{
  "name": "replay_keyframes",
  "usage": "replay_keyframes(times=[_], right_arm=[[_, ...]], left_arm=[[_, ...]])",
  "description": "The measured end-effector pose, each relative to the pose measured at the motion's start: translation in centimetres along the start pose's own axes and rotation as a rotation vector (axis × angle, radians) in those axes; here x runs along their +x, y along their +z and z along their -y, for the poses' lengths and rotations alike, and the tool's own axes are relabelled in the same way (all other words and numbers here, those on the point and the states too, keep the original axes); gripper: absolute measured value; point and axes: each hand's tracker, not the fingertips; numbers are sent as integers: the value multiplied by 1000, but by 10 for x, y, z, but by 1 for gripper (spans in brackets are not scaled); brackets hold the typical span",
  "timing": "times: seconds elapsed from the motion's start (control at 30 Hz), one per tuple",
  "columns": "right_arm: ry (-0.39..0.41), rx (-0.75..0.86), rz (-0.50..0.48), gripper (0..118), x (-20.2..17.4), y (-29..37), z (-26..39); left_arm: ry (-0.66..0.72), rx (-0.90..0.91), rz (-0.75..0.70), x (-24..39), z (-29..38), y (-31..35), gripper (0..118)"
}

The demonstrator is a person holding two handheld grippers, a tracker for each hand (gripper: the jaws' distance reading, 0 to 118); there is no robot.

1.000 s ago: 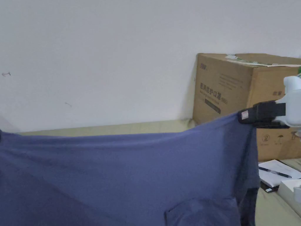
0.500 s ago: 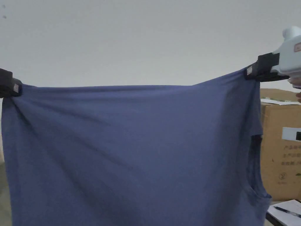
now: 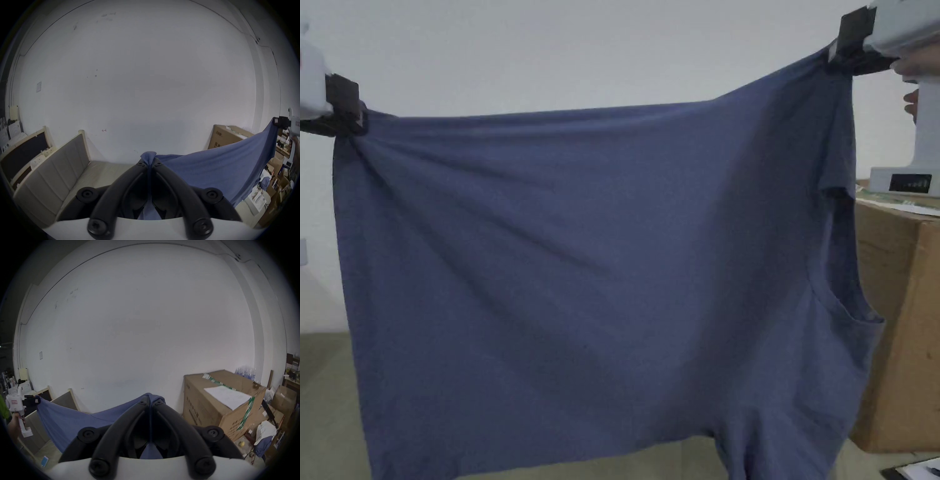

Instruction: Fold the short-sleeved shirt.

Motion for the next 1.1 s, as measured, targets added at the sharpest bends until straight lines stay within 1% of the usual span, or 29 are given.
replay_keyframes(times=[0.03, 0.07, 0.17, 0.2, 0.27, 0.33, 0.37, 0.43, 0.47, 0.5, 0.53, 0.63, 0.67, 0.73, 0.8, 0.83, 0.93, 1.0, 1.1], right_arm=[[9, 16, 10, 1, 2, -4, 2], [18, 30, 20, 1, -6, 8, 12], [34, 37, 23, 1, -4, 3, 34], [41, 28, 21, 1, 2, -6, 42], [48, -9, 26, 1, 7, -14, 78], [28, -71, 32, 1, 12, -20, 133], [22, -113, 36, 1, 13, -22, 161], [19, -247, 32, 1, 18, -26, 223], [14, -308, 21, 1, 20, -25, 253], [-9, -367, 1, 1, 23, -19, 285], [-21, -412, -19, 1, 25, -10, 317], [-20, -546, -34, 1, 29, 34, 397], [-28, -587, -50, 1, 32, 50, 416], [-19, -653, -59, 1, 41, 88, 451], [-51, -666, -99, 1, 47, 131, 473], [-37, -664, -99, 1, 49, 154, 480], [-42, -674, -121, 1, 56, 218, 497], [-62, -677, -130, 1, 61, 252, 503], [-105, -690, -125, 1, 72, 286, 512]], left_arm=[[10, -2, -1, 0, 1, -8, 1], [15, 2, -2, 1, 3, -14, 1], [15, 13, -2, 8, 22, -27, 1], [17, -1, 4, 8, 33, -35, 1], [14, -57, 11, 8, 62, -49, 1], [38, -109, 35, 9, 110, -60, 1], [58, -137, 56, 18, 136, -52, 1], [121, -186, 67, 22, 199, -48, 1], [126, -234, 60, 23, 227, -47, 1], [134, -287, 69, 20, 256, -47, 1], [128, -342, 87, 20, 284, -41, 1], [90, -452, 110, 19, 352, -11, 1], [93, -469, 113, 17, 368, 4, 1], [100, -489, 132, 11, 398, 40, 1], [100, -507, 133, 4, 417, 74, 1], [117, -517, 141, 1, 428, 92, 1], [82, -540, 154, -3, 448, 141, 1], [57, -542, 162, -6, 457, 170, 1], [76, -537, 172, -16, 467, 202, 1]])
